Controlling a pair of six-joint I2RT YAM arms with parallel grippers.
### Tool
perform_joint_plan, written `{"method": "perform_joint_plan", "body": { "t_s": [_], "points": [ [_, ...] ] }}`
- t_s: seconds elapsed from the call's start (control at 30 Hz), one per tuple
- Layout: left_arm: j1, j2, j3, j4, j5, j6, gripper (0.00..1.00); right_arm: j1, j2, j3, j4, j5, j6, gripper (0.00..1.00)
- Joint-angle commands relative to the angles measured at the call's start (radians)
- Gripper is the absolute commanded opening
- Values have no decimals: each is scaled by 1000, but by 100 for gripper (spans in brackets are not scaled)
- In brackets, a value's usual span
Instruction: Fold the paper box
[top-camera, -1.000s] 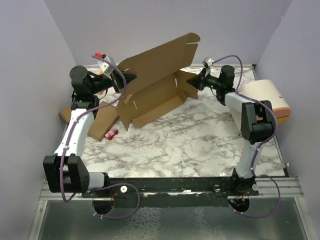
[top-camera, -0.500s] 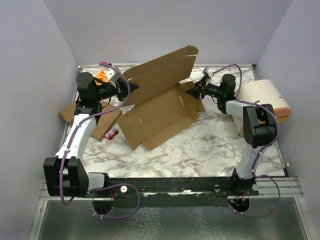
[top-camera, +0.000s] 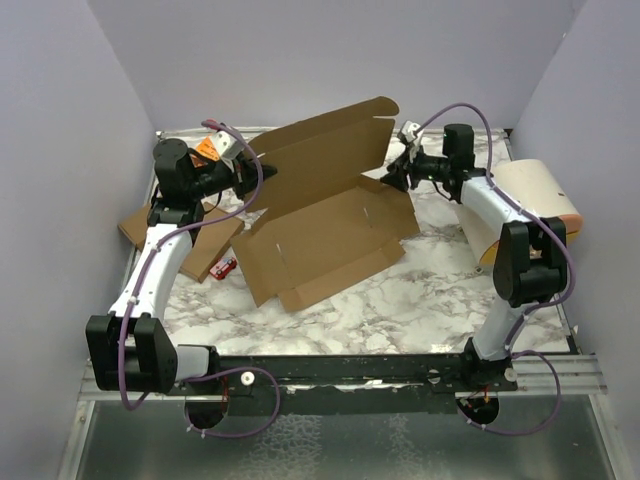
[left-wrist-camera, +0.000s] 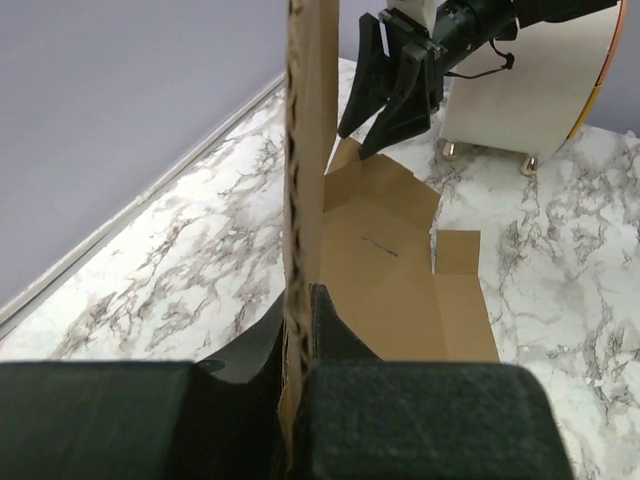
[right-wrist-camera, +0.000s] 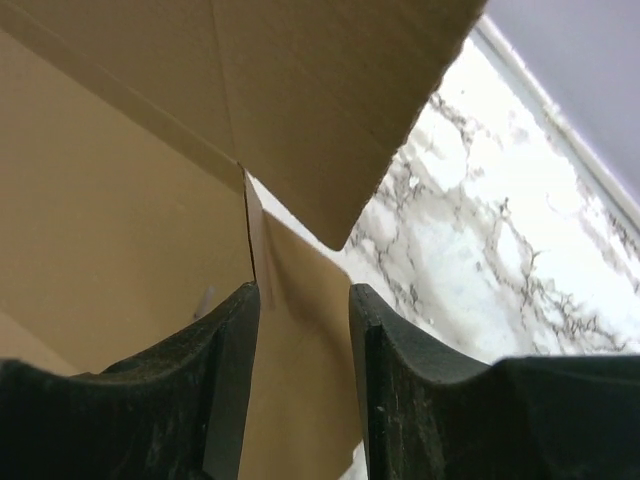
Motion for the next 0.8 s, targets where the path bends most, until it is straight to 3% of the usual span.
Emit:
{"method": "perform_joint_plan", "body": {
  "t_s": [0.0, 0.17, 0.3, 0.47, 0.57, 0.63, 0.7, 0.77],
  "points": [
    [-5, 7, 52, -4, -18, 33, 0, 7, 5, 46, -285, 96, -130, 45],
    [-5, 8, 52, 1, -9, 36, 0, -63, 30, 109, -344, 40, -108, 70],
    [-5, 6, 57, -1, -4, 36, 0, -80, 113, 244, -476, 10, -172, 81],
    [-6, 1, 64, 0, 0, 36, 0, -80, 238, 380, -565, 51, -192, 86],
    [-5, 0, 69, -2, 3, 36, 0, -80, 319, 475, -673, 27, -217, 85],
    [-5, -1, 72, -2, 4, 36, 0, -80, 359, 519, -714, 4, -225, 77],
    [-5, 1, 74, -2, 5, 36, 0, -80, 379, 550, -750, -20, -232, 65],
    [-6, 3, 78, -1, 4, 36, 0, -80, 388, 572, -773, -39, -240, 41]
  ]
}}
